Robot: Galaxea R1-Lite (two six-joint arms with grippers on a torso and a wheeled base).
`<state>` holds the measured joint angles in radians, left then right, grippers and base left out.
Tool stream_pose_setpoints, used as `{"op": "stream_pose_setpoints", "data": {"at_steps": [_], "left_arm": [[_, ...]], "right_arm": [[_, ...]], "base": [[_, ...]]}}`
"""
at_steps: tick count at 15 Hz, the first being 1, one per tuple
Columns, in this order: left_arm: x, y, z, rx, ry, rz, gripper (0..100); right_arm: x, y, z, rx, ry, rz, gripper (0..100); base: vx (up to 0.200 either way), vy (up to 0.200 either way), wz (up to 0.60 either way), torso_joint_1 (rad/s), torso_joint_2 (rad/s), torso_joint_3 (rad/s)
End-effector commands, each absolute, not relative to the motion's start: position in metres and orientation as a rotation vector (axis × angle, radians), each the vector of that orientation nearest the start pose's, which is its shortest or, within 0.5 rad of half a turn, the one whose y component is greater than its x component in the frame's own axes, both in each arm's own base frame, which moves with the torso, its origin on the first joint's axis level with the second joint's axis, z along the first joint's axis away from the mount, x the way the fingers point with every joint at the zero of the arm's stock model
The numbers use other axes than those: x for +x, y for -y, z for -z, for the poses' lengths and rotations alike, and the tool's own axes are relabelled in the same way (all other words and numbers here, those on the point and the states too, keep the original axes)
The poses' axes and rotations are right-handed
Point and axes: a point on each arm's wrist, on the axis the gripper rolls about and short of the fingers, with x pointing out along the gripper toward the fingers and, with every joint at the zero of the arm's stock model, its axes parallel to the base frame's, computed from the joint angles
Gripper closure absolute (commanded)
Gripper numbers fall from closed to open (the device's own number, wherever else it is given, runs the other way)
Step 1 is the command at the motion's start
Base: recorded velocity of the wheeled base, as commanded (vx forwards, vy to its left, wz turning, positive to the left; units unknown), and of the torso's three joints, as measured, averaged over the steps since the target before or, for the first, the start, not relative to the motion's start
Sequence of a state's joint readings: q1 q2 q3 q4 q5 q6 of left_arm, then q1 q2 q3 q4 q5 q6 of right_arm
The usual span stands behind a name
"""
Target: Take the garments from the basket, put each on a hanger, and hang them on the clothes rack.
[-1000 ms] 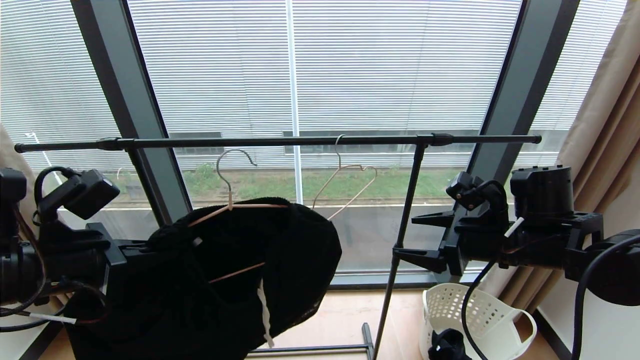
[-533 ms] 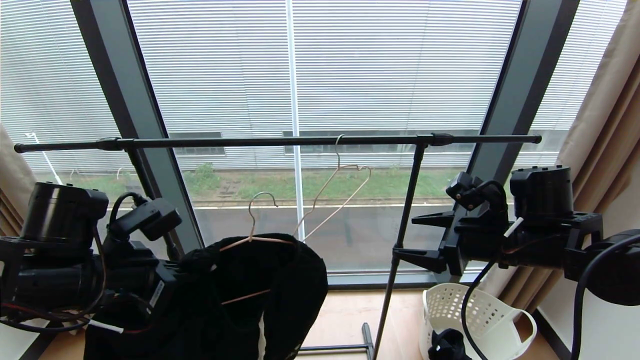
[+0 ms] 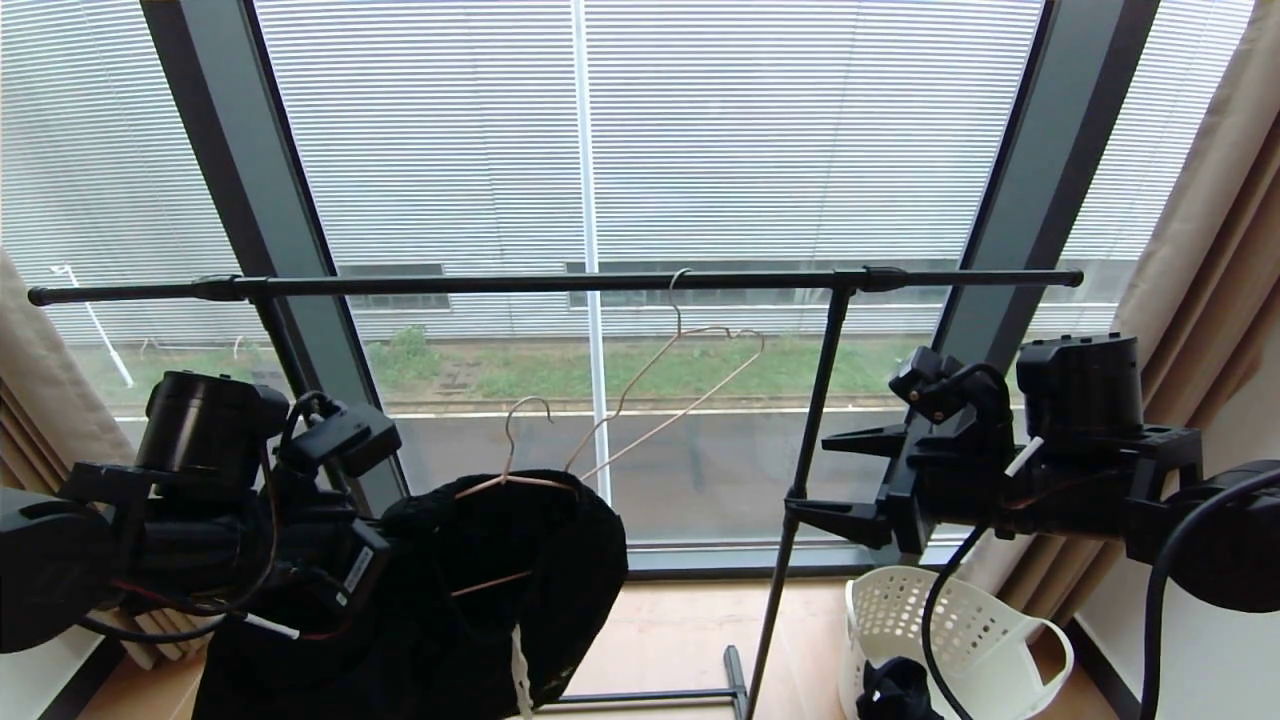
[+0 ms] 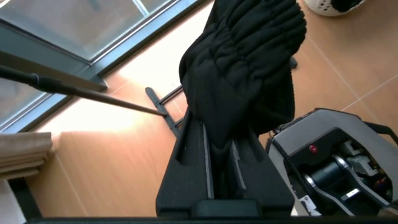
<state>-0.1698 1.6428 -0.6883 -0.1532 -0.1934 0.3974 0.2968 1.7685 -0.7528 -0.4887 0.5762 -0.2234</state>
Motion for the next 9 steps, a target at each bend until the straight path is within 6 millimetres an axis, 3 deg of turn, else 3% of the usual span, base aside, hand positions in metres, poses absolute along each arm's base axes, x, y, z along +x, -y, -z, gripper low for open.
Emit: {"op": "stream_pose_setpoints", "data": {"at_steps": [1,6,9], "left_arm": [[0.259,0.047,-0.114,0.371,-0.777,0.476,100],[0.264,0.047,-0.104,0.385,-0.821,0.443,100],[0.292,0.065,-0.112,0.249,-0.708,0.374,100]], "right_arm": [[0.284,-0.1,-0.135,-0.128,-0.442,-0.907,0],[0.284,-0.1,-0.134,-0.129,-0.445,-0.909,0],[0.284,-0.1,-0.134,-0.129,-0.446,-0.909,0]], "base": [[0.0,0.0,0.0,0.0,0.0,0.0],[0.0,0.0,0.0,0.0,0.0,0.0],[0.0,0.0,0.0,0.0,0.0,0.0]]}}
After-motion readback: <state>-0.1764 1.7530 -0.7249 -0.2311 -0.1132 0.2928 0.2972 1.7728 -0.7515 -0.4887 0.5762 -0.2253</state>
